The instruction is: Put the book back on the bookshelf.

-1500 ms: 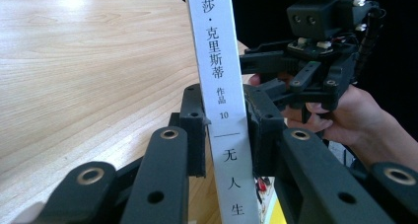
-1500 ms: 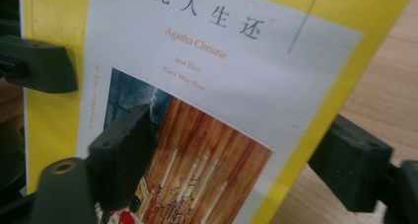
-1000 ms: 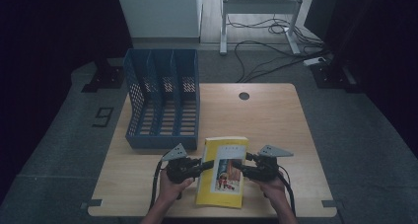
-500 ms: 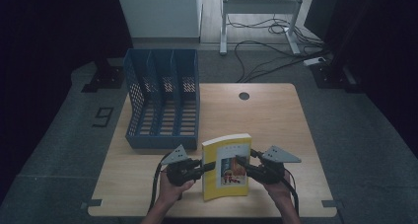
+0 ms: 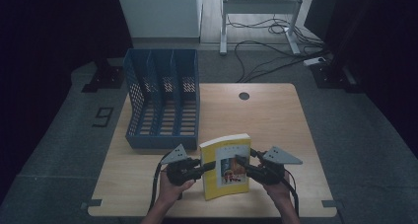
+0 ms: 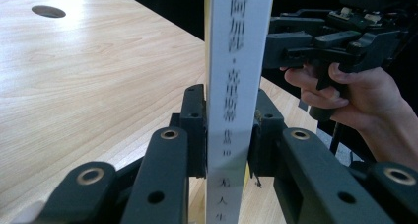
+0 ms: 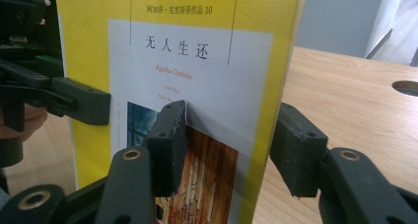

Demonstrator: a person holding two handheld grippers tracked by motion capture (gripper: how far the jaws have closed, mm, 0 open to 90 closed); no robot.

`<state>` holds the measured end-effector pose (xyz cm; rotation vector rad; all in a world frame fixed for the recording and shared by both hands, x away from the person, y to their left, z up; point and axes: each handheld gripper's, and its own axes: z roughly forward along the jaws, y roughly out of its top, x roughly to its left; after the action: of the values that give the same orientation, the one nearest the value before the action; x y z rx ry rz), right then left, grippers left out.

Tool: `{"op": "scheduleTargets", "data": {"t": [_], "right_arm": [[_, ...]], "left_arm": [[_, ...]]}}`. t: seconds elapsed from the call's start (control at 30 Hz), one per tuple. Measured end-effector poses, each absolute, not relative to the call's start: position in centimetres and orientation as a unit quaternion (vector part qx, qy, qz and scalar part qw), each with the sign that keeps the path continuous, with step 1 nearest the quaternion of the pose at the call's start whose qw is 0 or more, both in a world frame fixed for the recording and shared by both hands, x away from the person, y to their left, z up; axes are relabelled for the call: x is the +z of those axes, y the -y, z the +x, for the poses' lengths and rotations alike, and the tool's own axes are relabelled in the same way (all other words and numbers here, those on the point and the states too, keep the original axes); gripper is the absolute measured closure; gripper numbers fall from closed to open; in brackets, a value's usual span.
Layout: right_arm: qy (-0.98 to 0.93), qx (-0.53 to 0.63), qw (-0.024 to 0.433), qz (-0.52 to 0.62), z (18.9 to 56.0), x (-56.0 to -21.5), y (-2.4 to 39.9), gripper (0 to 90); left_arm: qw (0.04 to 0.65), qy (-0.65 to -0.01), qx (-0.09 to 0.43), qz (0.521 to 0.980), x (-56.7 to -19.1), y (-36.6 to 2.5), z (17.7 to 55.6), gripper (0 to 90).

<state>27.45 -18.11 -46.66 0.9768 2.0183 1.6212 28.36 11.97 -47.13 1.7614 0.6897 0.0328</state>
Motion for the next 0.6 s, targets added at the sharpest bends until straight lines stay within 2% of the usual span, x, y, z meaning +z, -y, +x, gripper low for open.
{"op": "scheduleTargets", "data": {"t": [0.6], "right_arm": [[-0.718,0.581,0.187,0.335,27.18,-46.54,17.62,48.3]], "left_arm": [[0.590,-0.303,0.022,0.748,-46.25,-11.60,28.03,66.2]]}}
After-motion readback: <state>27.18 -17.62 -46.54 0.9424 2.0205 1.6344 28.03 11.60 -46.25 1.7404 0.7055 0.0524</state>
